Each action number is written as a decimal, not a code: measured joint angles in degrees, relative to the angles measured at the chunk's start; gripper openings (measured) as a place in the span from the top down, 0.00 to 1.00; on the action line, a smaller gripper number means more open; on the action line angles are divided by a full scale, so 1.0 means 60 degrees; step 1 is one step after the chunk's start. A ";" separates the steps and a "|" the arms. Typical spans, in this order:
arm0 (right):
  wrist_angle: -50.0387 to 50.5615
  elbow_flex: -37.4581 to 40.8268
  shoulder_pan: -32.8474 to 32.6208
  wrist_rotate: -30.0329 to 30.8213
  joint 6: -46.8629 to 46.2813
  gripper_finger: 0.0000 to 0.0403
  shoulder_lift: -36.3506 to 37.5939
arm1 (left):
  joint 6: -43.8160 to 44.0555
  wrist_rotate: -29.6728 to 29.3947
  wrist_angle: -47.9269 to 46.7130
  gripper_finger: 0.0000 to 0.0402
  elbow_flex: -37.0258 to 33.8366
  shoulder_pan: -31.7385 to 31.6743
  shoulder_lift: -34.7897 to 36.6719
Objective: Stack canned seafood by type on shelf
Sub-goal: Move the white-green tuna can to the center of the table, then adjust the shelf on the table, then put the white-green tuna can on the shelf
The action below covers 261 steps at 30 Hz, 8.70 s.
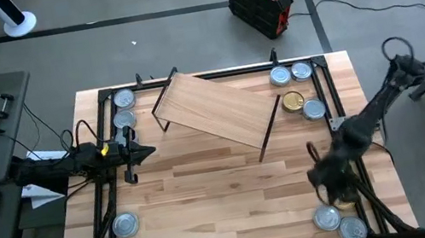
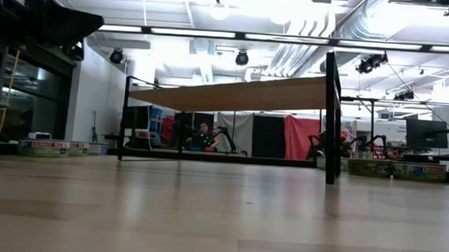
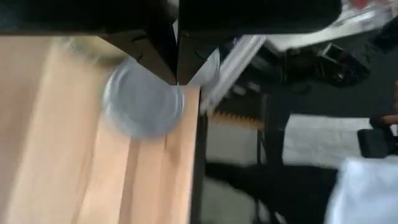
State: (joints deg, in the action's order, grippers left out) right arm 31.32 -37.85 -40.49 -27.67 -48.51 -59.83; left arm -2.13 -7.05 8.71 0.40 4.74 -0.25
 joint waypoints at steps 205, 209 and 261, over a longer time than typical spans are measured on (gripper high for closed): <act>-0.3621 -0.4535 0.0590 0.8416 -0.1797 1.00 -0.7139 | 0.6571 -0.2342 -0.3624 1.00 0.8660 0.5589 -1.3999; -0.3852 -0.5078 0.1082 0.7707 -0.1083 1.00 -0.8172 | 0.7623 -0.2768 -0.2607 1.00 0.7614 0.5822 -1.4021; -0.5720 -0.5941 0.2319 0.6885 0.0425 1.00 -0.8869 | 0.7312 -0.2374 -0.2234 1.00 0.6674 0.5328 -1.5477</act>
State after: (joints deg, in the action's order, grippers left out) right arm -3.00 -73.49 -26.58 13.64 -45.96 -113.05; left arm 41.74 -21.29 -4.70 40.45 36.71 -93.11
